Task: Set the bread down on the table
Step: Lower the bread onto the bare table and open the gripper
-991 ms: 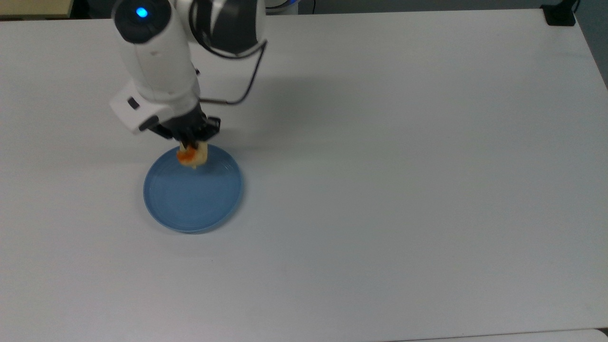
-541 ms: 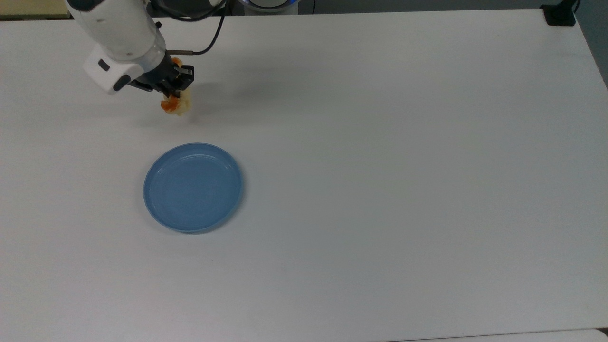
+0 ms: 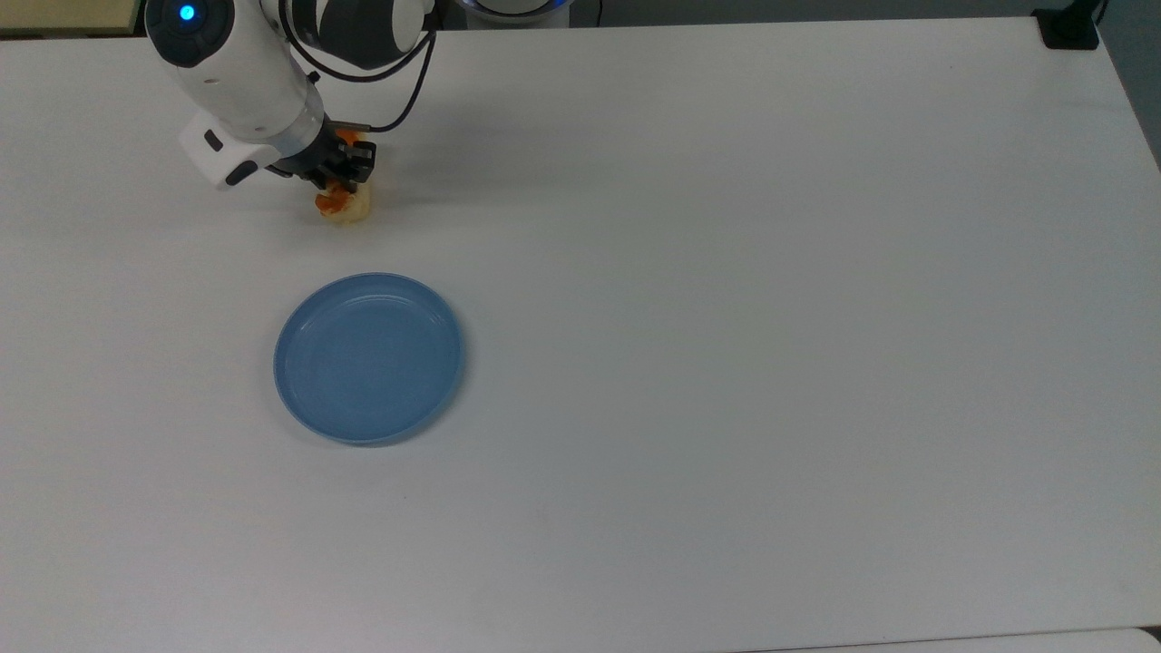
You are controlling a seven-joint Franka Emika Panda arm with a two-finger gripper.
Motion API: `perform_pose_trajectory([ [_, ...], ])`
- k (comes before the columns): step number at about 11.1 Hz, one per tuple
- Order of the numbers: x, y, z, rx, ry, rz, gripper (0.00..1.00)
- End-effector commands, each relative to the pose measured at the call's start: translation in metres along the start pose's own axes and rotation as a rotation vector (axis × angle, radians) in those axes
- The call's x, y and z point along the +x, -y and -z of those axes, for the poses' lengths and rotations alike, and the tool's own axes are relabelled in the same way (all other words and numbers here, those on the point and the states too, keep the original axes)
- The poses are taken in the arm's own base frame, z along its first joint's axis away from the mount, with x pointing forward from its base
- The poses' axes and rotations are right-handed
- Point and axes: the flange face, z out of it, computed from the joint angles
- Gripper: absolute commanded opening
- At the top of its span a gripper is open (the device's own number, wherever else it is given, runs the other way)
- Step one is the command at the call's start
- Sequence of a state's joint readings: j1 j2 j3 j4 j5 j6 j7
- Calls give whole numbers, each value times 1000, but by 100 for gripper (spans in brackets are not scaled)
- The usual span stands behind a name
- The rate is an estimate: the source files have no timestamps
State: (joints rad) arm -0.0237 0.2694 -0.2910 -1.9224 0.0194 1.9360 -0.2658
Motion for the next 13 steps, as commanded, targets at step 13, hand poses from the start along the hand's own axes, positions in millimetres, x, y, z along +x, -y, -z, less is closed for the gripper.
perform_pose_trajectory([
  [13,-65,139,255,10,-171,60,100],
])
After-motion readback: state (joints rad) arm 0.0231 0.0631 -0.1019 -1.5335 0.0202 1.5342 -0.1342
